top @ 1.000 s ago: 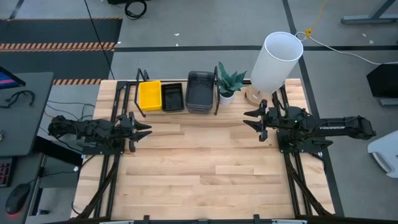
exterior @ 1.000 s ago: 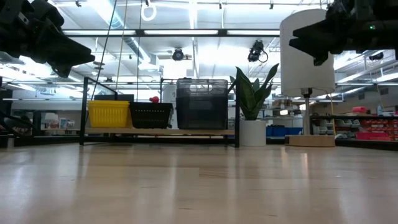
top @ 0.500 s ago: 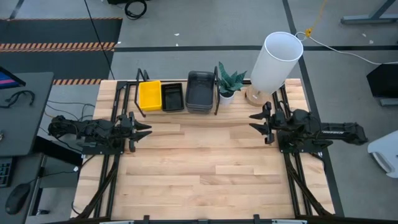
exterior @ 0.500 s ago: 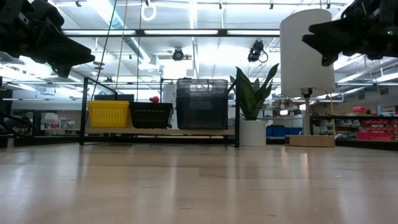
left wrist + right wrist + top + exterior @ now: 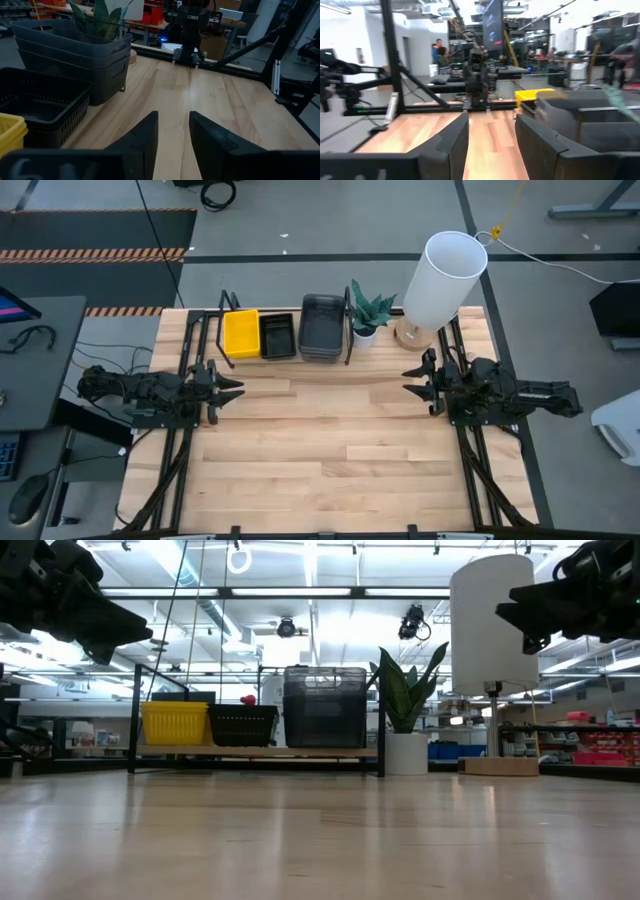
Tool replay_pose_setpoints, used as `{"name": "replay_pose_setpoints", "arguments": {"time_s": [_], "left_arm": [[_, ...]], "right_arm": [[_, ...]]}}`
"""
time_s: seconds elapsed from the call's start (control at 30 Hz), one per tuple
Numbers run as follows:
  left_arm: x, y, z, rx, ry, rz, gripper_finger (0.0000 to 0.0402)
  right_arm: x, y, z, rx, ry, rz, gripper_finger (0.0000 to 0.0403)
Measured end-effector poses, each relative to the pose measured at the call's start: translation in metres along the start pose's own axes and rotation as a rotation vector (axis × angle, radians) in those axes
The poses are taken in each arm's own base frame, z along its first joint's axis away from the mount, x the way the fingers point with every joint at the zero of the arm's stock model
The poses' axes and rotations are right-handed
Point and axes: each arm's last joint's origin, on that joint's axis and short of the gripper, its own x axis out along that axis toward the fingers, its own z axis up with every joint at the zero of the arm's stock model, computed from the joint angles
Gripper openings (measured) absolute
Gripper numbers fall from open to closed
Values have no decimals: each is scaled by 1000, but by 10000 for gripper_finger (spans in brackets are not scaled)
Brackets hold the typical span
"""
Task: Stack baskets on shelf by color
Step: Return to Home Position
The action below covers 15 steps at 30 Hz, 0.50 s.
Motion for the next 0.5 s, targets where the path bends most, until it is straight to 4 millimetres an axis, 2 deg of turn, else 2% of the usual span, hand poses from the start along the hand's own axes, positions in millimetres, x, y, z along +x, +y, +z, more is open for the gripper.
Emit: {"name": "replay_pose_setpoints", "arguments": {"time_s": [0.5], "left_arm": [[0, 0, 0, 0, 0, 0, 117]], "right_arm": [[0, 1, 0, 38, 3, 24, 149]]}}
